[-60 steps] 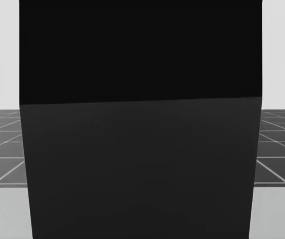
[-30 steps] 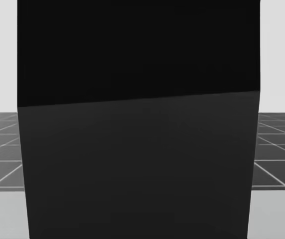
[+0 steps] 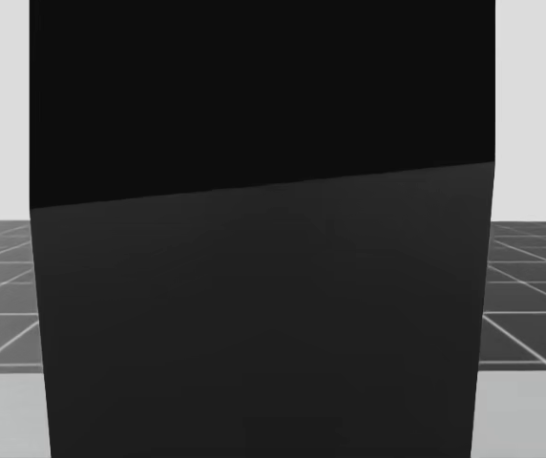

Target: Reach around the screen and pick up the object behind it.

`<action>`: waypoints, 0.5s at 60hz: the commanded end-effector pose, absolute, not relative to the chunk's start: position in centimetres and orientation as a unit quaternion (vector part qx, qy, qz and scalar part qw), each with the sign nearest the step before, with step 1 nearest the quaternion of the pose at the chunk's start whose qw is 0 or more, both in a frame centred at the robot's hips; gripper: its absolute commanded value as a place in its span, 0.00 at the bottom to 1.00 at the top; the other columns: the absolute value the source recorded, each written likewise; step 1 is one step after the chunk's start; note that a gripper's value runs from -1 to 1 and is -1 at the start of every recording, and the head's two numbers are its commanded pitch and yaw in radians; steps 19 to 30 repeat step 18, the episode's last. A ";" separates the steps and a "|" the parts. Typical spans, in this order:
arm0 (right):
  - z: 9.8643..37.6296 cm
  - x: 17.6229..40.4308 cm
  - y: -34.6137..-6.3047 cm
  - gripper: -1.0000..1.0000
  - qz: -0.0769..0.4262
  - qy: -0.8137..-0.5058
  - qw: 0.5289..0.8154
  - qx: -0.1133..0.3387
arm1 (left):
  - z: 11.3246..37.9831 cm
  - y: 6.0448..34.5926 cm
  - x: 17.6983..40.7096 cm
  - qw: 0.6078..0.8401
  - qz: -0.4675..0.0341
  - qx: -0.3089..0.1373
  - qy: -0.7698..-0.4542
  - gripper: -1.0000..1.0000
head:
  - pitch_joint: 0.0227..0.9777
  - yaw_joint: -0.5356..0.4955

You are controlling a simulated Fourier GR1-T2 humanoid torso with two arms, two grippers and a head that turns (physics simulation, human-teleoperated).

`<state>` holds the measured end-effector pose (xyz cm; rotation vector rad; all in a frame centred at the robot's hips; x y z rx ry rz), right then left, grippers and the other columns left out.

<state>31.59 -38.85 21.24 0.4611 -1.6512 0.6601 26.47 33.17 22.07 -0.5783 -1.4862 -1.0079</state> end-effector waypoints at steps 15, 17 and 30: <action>34.0 31.3 -41.5 1.00 0.239 -0.826 0.501 0.095 | 22.6 32.6 26.2 0.574 -0.452 -0.289 -0.618 0.00 | 0.14 0.50; 34.7 31.0 -41.6 1.00 0.237 -0.832 0.493 0.088 | 22.6 32.5 26.2 0.574 -0.453 -0.289 -0.618 0.00 | 0.14 0.50; 35.0 30.9 -41.5 1.00 0.237 -0.835 0.489 0.084 | 22.6 32.5 26.2 0.574 -0.453 -0.289 -0.618 0.00 | 0.15 0.50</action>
